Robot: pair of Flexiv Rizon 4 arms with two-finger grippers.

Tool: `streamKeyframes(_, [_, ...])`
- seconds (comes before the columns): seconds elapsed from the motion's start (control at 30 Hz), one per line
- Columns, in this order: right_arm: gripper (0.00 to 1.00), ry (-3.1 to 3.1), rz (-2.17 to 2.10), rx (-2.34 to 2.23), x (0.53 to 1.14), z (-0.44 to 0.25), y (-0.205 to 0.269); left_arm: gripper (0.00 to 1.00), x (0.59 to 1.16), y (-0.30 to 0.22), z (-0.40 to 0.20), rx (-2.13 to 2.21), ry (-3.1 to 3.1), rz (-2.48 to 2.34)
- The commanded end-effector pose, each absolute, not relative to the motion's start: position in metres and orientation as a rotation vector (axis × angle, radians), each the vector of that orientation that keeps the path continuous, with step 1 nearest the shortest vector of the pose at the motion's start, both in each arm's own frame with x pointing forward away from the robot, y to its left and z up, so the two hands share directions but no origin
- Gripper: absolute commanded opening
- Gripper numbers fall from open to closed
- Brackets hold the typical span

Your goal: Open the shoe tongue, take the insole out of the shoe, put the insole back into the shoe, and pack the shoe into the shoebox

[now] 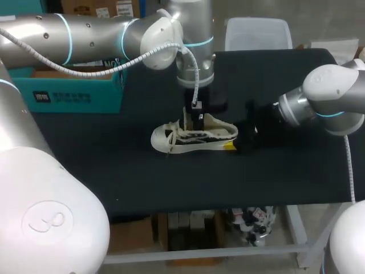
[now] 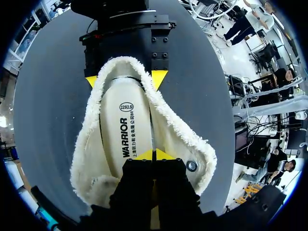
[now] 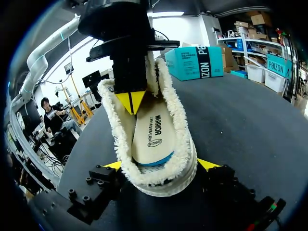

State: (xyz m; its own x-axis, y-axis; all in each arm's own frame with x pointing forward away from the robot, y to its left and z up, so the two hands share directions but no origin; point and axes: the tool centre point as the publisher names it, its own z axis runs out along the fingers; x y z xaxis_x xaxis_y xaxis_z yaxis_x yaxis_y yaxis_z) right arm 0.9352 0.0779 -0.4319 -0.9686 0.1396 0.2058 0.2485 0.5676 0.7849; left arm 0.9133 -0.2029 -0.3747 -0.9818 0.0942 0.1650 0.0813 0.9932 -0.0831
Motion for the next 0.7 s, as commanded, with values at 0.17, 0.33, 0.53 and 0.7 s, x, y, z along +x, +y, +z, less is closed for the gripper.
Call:
streamKeyframes(0.17, [0.0, -2.667, -1.369, -0.33, 0.936, -0.443, 0.075, 0.0, 0.909, -0.206, -0.388, -0.116, -2.964, 0.097])
streamKeyframes(0.33, [0.0, -2.667, -1.369, -0.33, 0.936, -0.443, 0.075, 0.3, 0.906, -0.204, -0.394, -0.086, -2.978, 0.105])
streamKeyframes(0.53, [0.0, -2.667, -1.369, -0.33, 0.936, -0.443, 0.075, 0.31, 0.903, -0.203, -0.402, -0.058, -3.016, 0.094])
streamKeyframes(0.7, [0.0, -2.667, -1.369, -0.33, 0.936, -0.443, 0.075, 0.31, 0.904, -0.204, -0.412, -0.029, -3.061, 0.075])
